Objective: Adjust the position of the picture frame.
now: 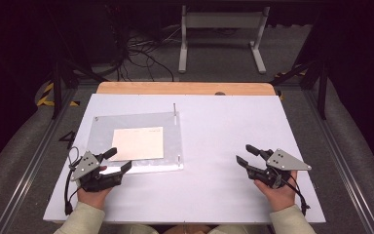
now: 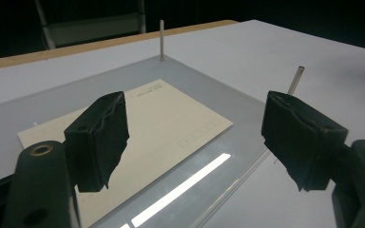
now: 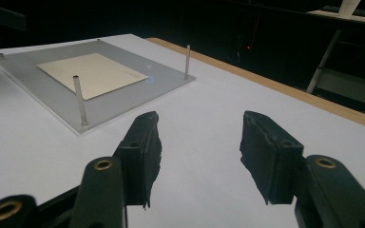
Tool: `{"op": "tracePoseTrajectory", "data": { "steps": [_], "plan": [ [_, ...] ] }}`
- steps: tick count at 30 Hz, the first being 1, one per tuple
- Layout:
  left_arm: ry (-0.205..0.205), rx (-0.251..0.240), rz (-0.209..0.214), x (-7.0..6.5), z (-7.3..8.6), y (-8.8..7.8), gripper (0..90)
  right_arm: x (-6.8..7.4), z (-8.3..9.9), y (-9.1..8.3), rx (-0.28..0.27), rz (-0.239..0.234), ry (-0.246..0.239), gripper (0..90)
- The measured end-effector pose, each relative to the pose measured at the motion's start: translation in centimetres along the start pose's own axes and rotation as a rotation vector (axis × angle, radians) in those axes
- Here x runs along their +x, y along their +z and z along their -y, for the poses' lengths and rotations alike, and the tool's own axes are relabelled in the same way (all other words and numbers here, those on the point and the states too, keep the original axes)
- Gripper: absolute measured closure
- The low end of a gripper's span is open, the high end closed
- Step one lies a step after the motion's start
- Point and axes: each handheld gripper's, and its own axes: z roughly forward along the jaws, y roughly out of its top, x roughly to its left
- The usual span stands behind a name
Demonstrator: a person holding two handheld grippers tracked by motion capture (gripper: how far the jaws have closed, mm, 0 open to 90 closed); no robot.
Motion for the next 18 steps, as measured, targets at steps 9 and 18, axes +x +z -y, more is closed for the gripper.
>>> {"op": "tracePoseTrajectory", "data": {
  "steps": [9,18],
  "plan": [
    [-0.008,0.009,-0.014,0.1,-0.1,-0.2,24.9,1.4,-1.2,1.3,0.012,-0.059,-0.022,45.9],
    [-0.008,0.030,-0.029,0.1,0.0,-0.3,26.6,3.5,-2.4,3.9,0.035,-0.129,-0.057,45.5]
  ]
}}
